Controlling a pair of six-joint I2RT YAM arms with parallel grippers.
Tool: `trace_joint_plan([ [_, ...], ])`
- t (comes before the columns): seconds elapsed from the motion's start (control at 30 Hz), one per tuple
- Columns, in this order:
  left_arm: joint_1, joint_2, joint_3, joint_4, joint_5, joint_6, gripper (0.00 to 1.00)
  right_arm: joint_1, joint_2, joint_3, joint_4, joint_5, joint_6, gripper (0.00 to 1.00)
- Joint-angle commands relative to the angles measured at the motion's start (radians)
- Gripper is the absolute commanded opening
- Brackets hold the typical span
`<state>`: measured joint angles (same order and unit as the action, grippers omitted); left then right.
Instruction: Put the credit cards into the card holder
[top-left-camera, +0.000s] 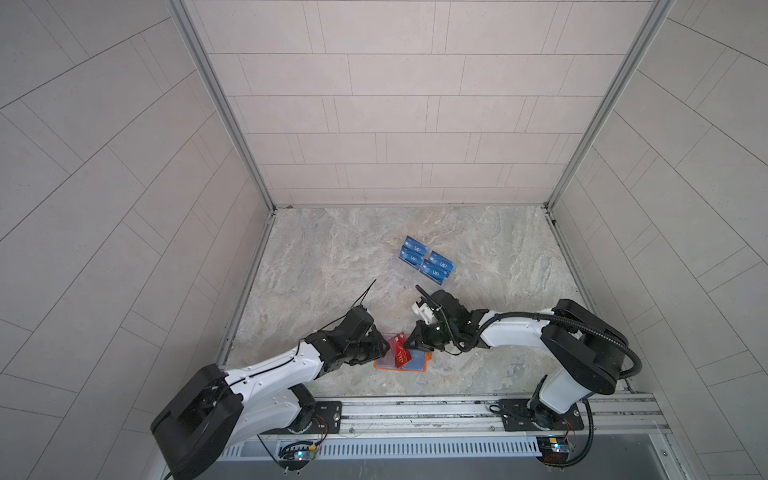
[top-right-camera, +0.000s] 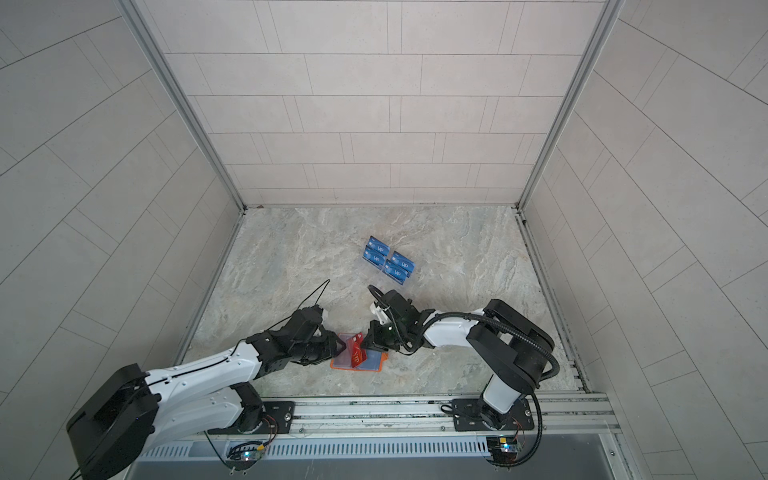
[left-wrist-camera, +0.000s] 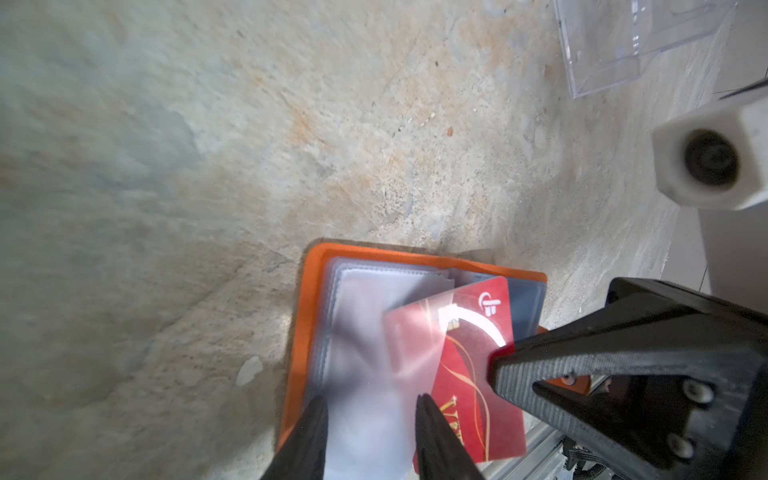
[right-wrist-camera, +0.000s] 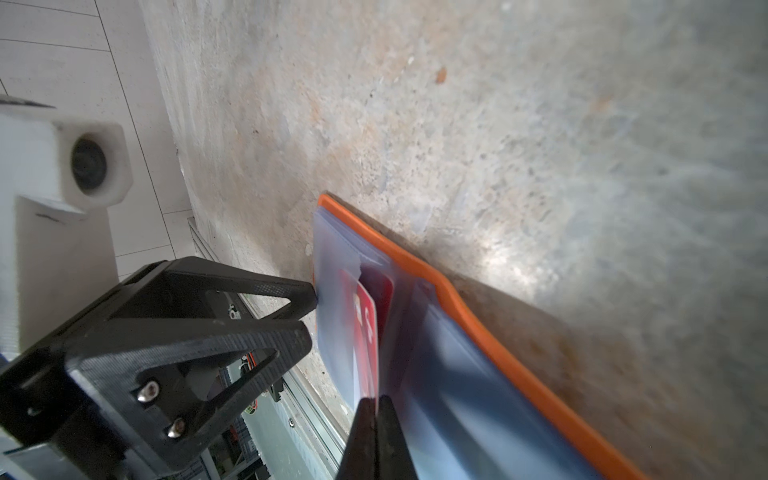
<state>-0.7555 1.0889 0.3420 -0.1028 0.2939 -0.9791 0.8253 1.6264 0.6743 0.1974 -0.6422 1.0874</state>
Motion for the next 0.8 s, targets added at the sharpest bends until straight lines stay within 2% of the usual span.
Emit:
trace_joint_plan([
  [0.0,-0.008,-0.003,-0.033,-0.098,-0.016,0.0,0.4,0.008,0.012,-0.03,0.025,0.07,0.046,0.0],
  [0.2,-0.028,-0.021,-0.037,-0.109,-0.032,-0.016,0.4,0.015,-0.007,-0.049,0.067,0.118,0.061,0.0],
  [0.4,-0.051,-0.003,-0.028,-0.104,-0.037,-0.021,0.4,0.023,0.028,-0.088,0.158,0.119,0.092,0.0],
  [0.67,-0.06,0.009,-0.034,-0.084,-0.03,-0.03,0.36,0.029,0.049,-0.095,0.159,0.131,0.087,0.0],
  [0.77,-0.07,0.009,-0.033,-0.078,-0.029,-0.036,0.34,0.042,0.059,-0.065,0.099,0.136,0.074,0.0],
])
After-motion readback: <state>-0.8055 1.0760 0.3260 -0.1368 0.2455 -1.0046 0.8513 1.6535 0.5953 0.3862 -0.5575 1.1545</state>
